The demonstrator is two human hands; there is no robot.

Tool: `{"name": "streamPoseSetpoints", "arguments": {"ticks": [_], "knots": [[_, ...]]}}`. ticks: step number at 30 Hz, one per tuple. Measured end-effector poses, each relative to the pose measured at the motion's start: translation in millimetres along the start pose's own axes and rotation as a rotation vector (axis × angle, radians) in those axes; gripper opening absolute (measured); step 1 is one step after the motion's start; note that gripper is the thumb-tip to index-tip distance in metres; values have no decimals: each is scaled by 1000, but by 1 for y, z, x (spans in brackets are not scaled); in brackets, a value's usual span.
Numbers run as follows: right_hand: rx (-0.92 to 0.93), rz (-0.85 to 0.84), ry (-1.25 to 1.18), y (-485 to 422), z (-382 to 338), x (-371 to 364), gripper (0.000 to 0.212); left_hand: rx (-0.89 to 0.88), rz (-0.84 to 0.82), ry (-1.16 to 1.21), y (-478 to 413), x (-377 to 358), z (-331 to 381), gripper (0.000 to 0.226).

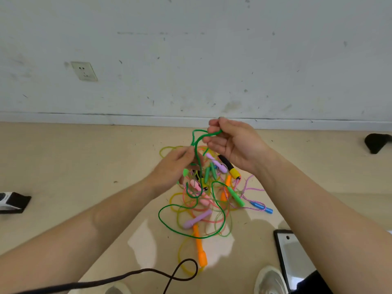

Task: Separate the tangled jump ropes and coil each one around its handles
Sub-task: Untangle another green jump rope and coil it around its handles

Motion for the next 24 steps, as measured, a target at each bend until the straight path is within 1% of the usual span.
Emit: {"name": "streamPoseSetpoints", "arguments": {"ticks": [2, 4, 6, 8, 10, 12, 13, 15, 18, 20, 21, 23, 24], "knots": [[61, 46, -147, -3, -7, 6, 25, -20, -79, -39, 2, -7, 0, 42], [102, 98, -236, -4, -10, 13, 25, -44, -111, -84, 2, -9, 0, 37], [107, 119, -297, -4, -9, 19, 25, -64, -94, -102, 0, -8, 3, 29], [65, 132, -257, -3, -7, 24, 32, -54, -34, -8, -2, -4, 13, 28], [-30, 194, -16, 2, -3, 26, 36, -34, 38, 178, -3, 3, 25, 25], [-102, 248, 244, 7, 7, 23, 32, -16, 92, 404, -4, 10, 37, 22], [-134, 246, 334, 10, 14, 21, 29, -26, 104, 503, -5, 14, 43, 22], [-200, 170, 474, 13, 32, 17, 25, -50, 119, 669, -7, 20, 52, 24], [-301, -69, 585, 17, 59, 9, 32, -77, 159, 852, -9, 33, 62, 27], [-368, -186, 686, 20, 73, 8, 30, -112, 203, 934, -12, 45, 63, 29], [-384, -202, 781, 20, 77, 11, 28, -130, 227, 966, -13, 51, 62, 29], [-375, -175, 966, 16, 82, 19, 23, -158, 289, 985, -14, 65, 58, 28], [-353, -141, 998, 13, 82, 23, 24, -171, 327, 960, -14, 72, 54, 27]]}}
Point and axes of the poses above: each hand's wrist, its own y-axis away from the middle knuckle, its own x-axis out of the back of the hand, z = x × y, the point moved 4 cm from there along -y, towards the middle knuckle, and after that the axes turned 7 degrees about -z, right-handed, at the moved point
